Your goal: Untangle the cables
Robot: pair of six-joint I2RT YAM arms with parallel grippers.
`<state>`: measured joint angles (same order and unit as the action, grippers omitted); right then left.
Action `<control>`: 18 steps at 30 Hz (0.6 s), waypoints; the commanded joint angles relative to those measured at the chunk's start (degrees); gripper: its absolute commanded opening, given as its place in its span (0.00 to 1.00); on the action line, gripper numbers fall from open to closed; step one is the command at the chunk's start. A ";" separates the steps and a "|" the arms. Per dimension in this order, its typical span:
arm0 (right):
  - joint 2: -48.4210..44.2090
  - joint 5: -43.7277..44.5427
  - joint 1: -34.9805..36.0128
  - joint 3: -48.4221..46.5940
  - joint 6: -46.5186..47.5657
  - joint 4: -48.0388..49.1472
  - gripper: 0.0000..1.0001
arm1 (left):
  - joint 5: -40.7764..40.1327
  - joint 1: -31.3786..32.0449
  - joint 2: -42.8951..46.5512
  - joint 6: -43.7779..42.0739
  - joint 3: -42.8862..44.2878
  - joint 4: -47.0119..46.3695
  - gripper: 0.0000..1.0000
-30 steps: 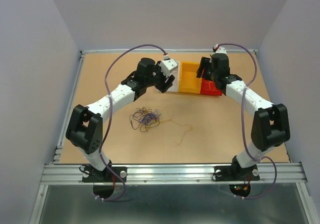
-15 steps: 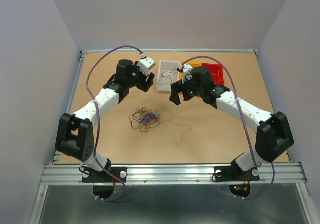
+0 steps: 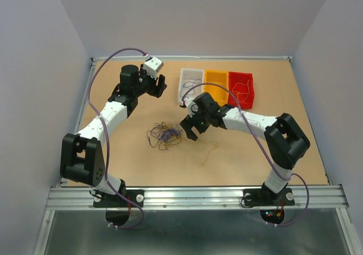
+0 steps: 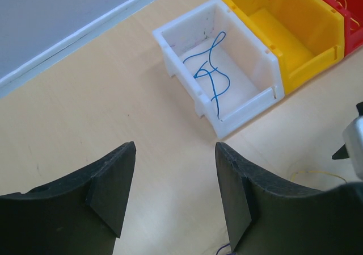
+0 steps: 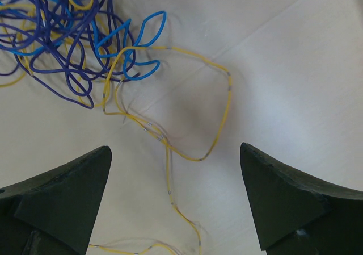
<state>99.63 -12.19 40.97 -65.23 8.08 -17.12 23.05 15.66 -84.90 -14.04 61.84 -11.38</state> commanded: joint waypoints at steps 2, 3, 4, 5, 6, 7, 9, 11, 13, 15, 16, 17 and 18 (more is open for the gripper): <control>3.10 1.46 1.74 -5.17 3.35 -3.17 1.00 | 2.09 -0.37 1.23 0.86 0.12 -2.86 0.70; 3.46 1.46 1.83 -5.43 3.35 -3.44 1.00 | 2.18 -0.28 1.32 0.86 0.12 -2.86 0.70; 3.81 1.38 1.74 -5.52 3.35 -3.62 1.00 | 2.26 -0.28 1.32 0.86 0.12 -2.86 0.70; 4.25 1.11 1.92 -5.78 3.44 -3.88 0.99 | 2.26 -0.37 1.41 0.86 0.12 -2.86 0.70; 4.77 0.68 2.01 -5.70 3.44 -4.14 0.98 | 2.18 -0.28 1.41 0.86 0.03 -2.86 0.70; 4.95 -0.02 2.09 -5.52 3.61 -4.14 0.96 | 2.18 -0.37 1.41 0.77 0.03 -2.95 0.70; 6.44 -1.52 2.45 -5.17 3.96 -4.14 0.88 | 2.18 -0.28 1.32 0.77 0.03 -2.95 0.70; 7.59 -0.56 3.15 -5.52 3.88 -4.41 0.84 | 2.09 -0.28 1.23 0.86 0.03 -2.95 0.70; 8.47 -0.12 3.50 -6.31 3.97 -4.85 0.78 | 2.09 -0.28 1.06 0.95 0.12 -2.95 0.70; 8.73 0.58 3.94 -6.40 4.23 -5.11 0.72 | 2.09 -0.37 0.97 0.95 0.12 -2.95 0.70; 9.08 1.02 4.12 -6.40 4.23 -5.11 0.69 | 2.09 -0.28 1.05 0.86 0.12 -2.95 0.70; 9.26 1.98 4.55 -6.40 4.32 -5.29 0.64 | 2.09 -0.28 1.06 0.95 0.12 -2.95 0.69; 9.44 2.51 4.73 -6.40 4.32 -5.37 0.55 | 2.09 -0.28 1.06 0.95 0.12 -3.04 0.70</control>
<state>107.66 -11.49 44.34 -69.41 11.84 -20.80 24.01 15.64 -84.90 -13.58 61.84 -11.40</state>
